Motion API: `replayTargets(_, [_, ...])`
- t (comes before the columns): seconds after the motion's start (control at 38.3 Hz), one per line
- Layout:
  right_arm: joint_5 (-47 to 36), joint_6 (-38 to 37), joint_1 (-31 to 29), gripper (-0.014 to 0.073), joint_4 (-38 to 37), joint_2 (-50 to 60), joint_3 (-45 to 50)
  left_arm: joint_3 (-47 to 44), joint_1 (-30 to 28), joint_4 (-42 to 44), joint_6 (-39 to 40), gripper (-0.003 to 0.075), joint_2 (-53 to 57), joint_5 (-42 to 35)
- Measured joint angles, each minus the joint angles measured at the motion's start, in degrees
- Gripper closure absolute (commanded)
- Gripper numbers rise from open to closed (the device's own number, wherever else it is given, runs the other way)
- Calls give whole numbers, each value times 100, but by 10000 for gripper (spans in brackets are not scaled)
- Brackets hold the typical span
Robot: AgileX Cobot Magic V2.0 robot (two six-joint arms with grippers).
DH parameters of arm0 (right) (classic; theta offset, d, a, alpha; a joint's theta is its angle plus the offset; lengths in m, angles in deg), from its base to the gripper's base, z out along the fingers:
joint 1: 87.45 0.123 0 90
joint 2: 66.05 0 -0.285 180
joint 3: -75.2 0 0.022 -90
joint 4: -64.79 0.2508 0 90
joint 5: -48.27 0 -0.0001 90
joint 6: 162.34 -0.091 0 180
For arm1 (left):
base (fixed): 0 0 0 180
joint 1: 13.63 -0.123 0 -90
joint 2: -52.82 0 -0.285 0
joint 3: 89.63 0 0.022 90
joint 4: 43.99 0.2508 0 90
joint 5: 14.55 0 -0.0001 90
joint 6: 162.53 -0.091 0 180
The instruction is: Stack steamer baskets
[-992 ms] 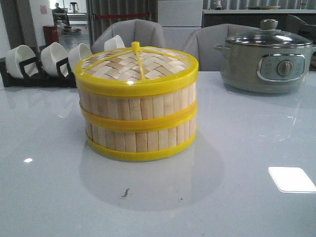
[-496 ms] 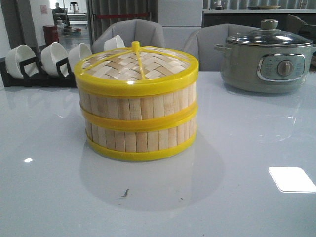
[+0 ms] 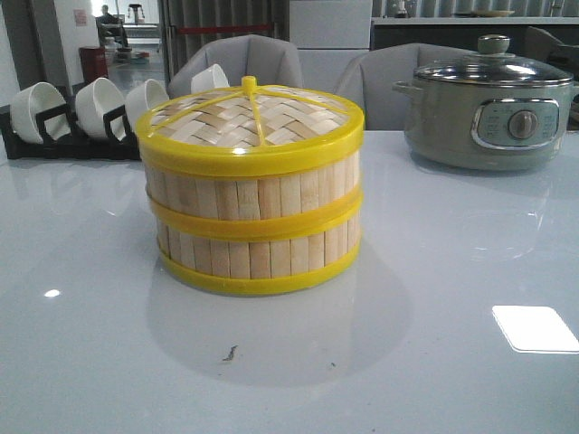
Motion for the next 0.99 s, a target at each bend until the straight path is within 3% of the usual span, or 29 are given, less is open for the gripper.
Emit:
replayTargets(0.6, [0,0,0,526,0,0,0,-95,-86,314,0,633,462,-174])
replayTargets(0.99, [0,0,0,526,0,9,0,-2038,-632,-243,0,633,2151,-1714])
